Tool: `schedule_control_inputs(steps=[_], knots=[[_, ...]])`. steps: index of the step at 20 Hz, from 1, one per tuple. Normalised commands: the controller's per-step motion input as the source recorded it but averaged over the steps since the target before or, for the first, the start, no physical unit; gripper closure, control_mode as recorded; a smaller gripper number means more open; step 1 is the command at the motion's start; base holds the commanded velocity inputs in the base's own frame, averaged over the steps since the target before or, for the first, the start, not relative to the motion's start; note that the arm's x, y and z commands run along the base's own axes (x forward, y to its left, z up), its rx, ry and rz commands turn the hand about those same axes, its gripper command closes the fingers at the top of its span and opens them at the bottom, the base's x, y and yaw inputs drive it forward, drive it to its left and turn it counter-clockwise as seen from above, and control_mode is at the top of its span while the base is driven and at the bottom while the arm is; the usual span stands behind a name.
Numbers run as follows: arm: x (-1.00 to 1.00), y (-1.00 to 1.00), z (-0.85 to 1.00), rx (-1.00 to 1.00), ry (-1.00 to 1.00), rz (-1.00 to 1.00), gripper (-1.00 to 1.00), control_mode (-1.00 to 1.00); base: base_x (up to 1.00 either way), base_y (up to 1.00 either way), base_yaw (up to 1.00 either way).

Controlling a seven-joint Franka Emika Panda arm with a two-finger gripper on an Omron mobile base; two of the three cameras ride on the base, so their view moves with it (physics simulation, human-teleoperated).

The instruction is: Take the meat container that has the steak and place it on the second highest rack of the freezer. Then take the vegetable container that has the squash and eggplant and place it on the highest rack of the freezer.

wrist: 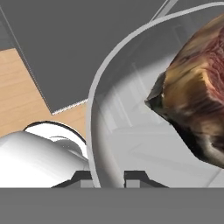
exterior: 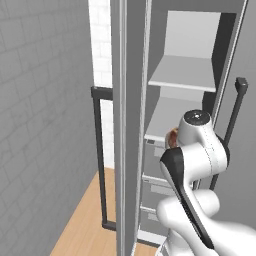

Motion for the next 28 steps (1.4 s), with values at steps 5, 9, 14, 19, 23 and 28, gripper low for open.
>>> schedule_control_inputs(steps=[5, 9, 14, 19, 23, 28], knots=[[0.00, 0.00, 0.00, 0.00, 0.00, 0.00, 1.00, -1.00, 0.00, 0.00, 0.00], [0.05, -0.04, -0.08, 0.09, -0.15, 0.00, 1.00, -1.00, 0.00, 0.00, 0.00], [0.16, -0.17, -0.16, 0.07, -0.07, 0.00, 1.00, -1.00, 0.00, 0.00, 0.00], [0.30, 0.00, -0.24, -0.02, -0.07, 0.00, 1.00, -1.00, 0.00, 0.00, 0.00], [0.40, -0.14, -0.26, 0.00, -0.07, 0.00, 1.00, -1.00, 0.00, 0.00, 0.00], [0.52, -0.14, -0.14, 0.00, -0.02, 0.00, 1.00, -1.00, 0.00, 0.00, 0.00]])
